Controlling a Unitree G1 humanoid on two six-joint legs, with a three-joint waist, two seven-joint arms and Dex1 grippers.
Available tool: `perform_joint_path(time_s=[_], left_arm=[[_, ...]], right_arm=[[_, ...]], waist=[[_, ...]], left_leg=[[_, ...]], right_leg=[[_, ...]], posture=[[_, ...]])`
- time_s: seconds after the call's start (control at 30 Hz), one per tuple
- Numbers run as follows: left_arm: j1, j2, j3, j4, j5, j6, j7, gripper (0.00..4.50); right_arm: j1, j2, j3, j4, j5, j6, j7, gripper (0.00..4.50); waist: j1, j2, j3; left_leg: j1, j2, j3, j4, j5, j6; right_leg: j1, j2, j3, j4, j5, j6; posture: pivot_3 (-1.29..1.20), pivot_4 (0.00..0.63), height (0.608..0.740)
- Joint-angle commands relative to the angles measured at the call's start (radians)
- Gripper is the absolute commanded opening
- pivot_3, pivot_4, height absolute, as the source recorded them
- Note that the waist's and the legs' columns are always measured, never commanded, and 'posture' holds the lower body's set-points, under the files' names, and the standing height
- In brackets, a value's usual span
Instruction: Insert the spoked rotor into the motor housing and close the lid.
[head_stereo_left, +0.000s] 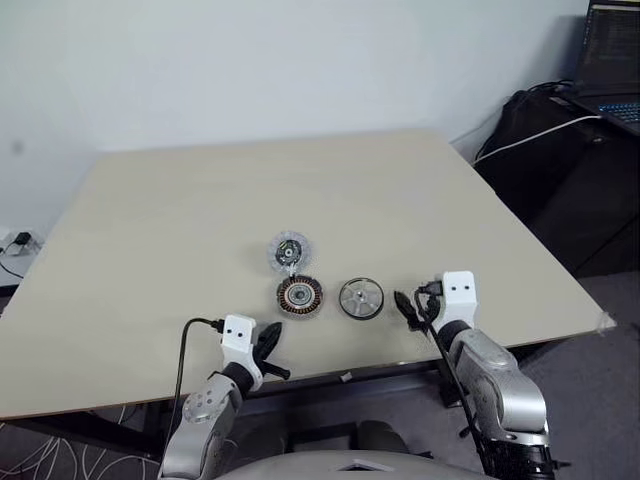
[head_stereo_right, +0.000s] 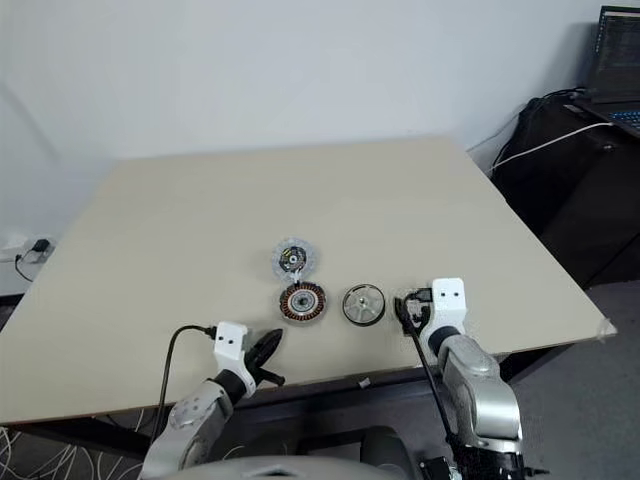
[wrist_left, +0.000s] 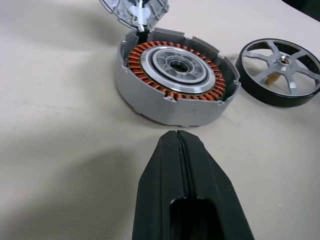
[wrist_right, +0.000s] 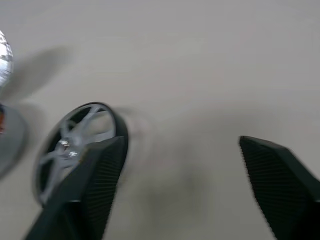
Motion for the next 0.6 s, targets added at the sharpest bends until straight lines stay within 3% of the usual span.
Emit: perform_joint_path(time_s=[0.03, 0.33, 0.6], left_arm=[[-0.017, 0.007, -0.004, -0.031, -0.014, 0.0, -0.013, 0.0], [-0.02, 0.007, 0.001, -0.03, -0.017, 0.004, -0.012, 0.0], [-0.019, 0.007, 0.003, -0.035, -0.015, 0.004, -0.008, 0.0]], right_arm=[[-0.02, 0.039, -0.054, -0.049, 0.108, 0.059, -0.011, 4.46], [-0.099, 0.149, -0.18, 0.037, 0.337, 0.231, -0.077, 4.46], [-0.16, 0.162, -0.196, 0.134, 0.409, 0.298, -0.121, 4.46]], waist=[[0.001, 0.0, 0.0], [0.003, 0.001, 0.001], [0.002, 0.003, 0.002]], left_leg=[[0.0, 0.0, 0.0, 0.0, 0.0, 0.0], [-0.001, 0.0, 0.0, 0.0, 0.0, 0.0], [-0.001, 0.0, 0.0, -0.001, 0.0, 0.0]], right_leg=[[0.0, 0.0, 0.0, 0.0, 0.0, 0.0], [-0.001, 0.0, 0.0, 0.0, 0.001, 0.001], [-0.001, 0.0, 0.0, 0.0, 0.002, -0.001]], posture=[[0.0, 0.0, 0.74], [0.0, 0.0, 0.74], [0.0, 0.0, 0.74]])
